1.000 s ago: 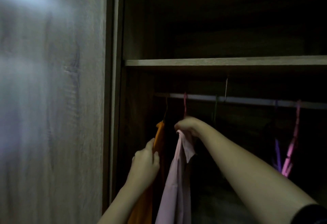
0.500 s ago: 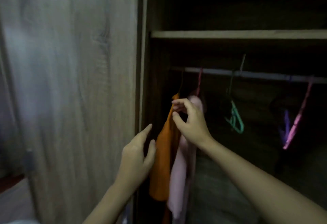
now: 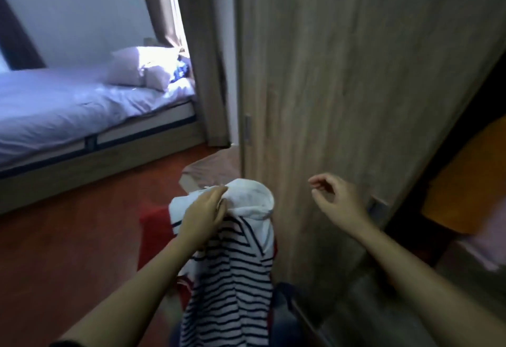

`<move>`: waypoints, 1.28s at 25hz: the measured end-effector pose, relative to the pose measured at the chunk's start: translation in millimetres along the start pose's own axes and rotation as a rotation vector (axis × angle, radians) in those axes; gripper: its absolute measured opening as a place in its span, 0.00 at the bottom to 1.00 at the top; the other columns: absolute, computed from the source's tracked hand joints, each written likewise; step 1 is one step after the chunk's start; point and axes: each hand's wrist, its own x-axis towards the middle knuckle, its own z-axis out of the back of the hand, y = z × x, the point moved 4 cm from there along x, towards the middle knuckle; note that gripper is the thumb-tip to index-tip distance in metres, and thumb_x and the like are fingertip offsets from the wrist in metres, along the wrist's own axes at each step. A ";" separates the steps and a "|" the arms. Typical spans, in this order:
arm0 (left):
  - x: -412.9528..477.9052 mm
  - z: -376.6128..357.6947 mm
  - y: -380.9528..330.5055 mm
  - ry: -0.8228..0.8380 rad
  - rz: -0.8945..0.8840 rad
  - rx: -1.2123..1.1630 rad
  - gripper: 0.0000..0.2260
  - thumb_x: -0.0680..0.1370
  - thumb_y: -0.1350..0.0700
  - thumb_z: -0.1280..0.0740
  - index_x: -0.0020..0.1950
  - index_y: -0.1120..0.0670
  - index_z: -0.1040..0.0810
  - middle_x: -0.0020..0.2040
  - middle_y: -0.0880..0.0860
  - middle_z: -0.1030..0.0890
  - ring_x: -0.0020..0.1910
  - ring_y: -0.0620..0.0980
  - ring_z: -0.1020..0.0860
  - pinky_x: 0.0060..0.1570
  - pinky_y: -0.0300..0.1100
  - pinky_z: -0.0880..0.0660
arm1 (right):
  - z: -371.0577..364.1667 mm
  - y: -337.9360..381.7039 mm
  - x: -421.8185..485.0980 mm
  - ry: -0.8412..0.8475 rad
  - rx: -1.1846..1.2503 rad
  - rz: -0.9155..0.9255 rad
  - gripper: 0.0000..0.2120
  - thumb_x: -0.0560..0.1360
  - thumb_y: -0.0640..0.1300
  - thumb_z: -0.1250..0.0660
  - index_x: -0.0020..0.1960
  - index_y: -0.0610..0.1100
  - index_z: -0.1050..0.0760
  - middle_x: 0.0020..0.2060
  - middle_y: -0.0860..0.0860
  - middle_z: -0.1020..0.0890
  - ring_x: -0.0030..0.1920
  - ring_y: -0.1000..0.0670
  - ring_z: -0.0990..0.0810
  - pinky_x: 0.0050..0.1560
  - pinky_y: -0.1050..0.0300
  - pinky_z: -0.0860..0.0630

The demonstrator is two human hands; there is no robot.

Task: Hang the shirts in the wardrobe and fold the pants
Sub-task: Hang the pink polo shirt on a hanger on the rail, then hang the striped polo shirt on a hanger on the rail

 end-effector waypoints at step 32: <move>62.8 44.4 -57.3 0.173 -0.289 -0.154 0.24 0.67 0.39 0.43 0.50 0.56 0.25 0.65 0.54 0.27 0.72 0.52 0.39 0.69 0.65 0.50 | -11.9 115.4 24.0 -0.128 0.025 0.064 0.07 0.74 0.38 0.35 0.48 0.49 0.25 0.41 0.53 0.20 0.42 0.55 0.22 0.40 0.65 0.26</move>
